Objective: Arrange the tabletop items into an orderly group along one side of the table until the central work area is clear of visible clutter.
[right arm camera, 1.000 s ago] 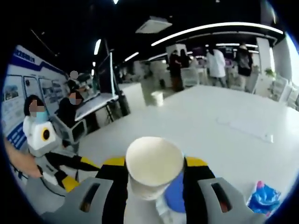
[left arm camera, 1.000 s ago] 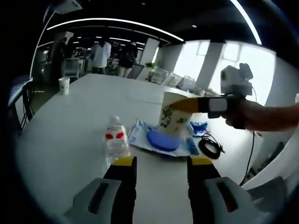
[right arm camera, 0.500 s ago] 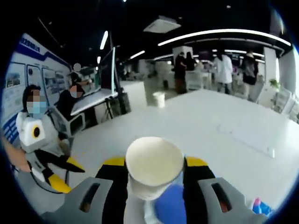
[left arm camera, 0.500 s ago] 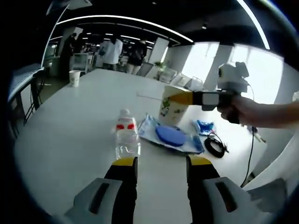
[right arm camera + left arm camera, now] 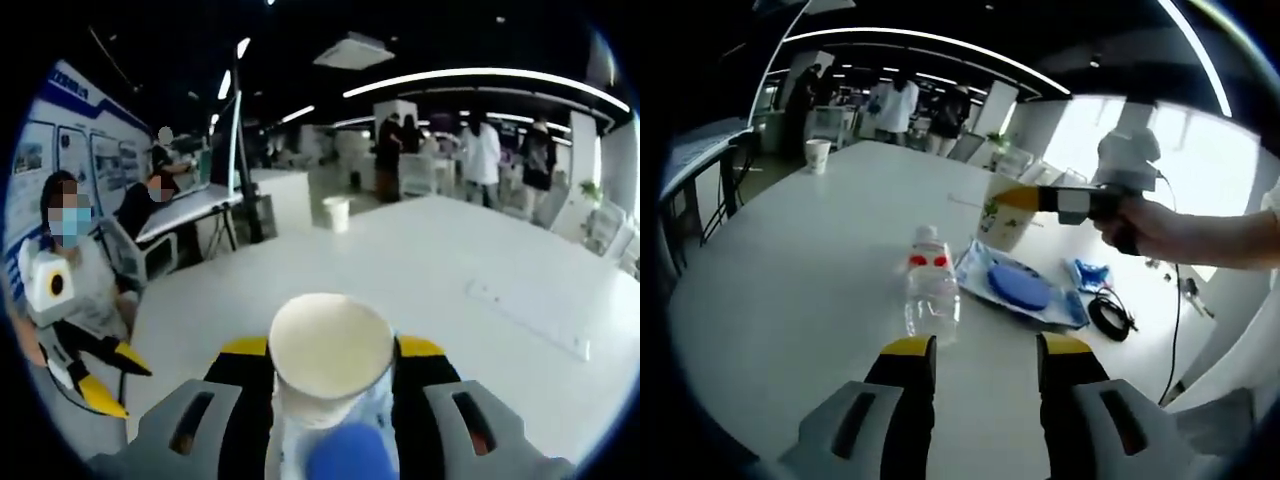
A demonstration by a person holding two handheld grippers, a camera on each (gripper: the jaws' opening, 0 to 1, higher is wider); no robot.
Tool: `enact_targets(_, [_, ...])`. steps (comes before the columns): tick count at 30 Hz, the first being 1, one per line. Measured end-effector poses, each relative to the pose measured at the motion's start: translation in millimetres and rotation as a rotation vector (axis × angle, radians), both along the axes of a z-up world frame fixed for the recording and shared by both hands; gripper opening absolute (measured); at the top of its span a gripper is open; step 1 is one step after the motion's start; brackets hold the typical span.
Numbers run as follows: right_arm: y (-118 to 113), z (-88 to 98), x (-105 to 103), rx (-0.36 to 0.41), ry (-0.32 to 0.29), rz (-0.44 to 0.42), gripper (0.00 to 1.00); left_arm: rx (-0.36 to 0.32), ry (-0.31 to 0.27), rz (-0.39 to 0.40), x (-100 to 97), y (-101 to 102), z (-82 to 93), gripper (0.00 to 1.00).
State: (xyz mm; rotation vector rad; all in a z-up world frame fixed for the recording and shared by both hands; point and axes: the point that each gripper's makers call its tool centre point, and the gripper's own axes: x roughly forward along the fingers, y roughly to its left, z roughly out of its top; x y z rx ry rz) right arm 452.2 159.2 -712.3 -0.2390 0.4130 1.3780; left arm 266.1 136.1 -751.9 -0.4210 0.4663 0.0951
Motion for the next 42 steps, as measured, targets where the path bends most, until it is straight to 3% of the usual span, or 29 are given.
enact_targets(5, [7.8, -2.6, 7.3, -0.008, -0.021, -0.001, 0.43, -0.007, 0.017, 0.021, -2.5, 5.2, -7.0, 0.36])
enact_targets(25, [31.3, -13.7, 27.8, -0.019, -0.058, 0.001, 0.43, -0.031, 0.004, 0.075, -8.5, 17.1, -8.0, 0.37])
enact_targets(42, [42.9, -25.7, 43.9, -0.04, -0.062, -0.013, 0.44, 0.018, 0.018, 0.052, -11.1, 21.4, -4.4, 0.52])
